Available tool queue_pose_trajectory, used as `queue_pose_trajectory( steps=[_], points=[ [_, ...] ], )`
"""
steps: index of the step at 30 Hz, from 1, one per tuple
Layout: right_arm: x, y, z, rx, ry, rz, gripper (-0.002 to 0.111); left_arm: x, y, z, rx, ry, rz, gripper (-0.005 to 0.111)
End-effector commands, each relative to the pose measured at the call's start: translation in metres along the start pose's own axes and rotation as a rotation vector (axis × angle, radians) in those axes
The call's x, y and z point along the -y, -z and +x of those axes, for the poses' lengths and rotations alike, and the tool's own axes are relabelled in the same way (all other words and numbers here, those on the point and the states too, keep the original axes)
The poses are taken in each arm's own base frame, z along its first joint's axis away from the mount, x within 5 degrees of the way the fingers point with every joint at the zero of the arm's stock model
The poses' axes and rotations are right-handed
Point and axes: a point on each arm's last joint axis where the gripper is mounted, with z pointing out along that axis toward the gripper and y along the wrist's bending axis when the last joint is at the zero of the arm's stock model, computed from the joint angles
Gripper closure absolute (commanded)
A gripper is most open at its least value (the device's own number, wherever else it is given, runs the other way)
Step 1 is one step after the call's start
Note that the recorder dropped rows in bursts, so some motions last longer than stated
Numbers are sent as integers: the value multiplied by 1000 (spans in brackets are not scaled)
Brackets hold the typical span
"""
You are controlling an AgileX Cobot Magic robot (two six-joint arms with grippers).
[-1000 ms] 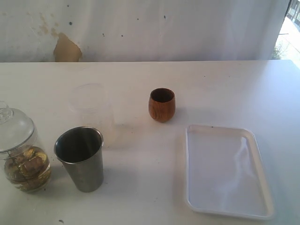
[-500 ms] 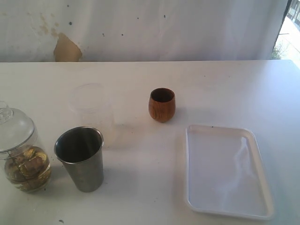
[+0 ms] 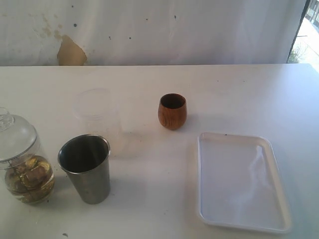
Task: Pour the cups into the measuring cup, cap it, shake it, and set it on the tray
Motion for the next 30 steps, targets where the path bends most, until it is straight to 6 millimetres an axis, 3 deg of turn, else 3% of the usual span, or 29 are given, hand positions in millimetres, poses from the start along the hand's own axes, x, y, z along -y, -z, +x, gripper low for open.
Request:
queue_pose_trajectory(
  steps=[1, 30],
  points=[
    [0, 0, 5, -32, 0, 8, 108, 0, 0, 1, 10, 0, 3, 107],
    [0, 0, 7, -62, -33, 3, 108, 0, 0, 1, 10, 0, 3, 107]
  ],
)
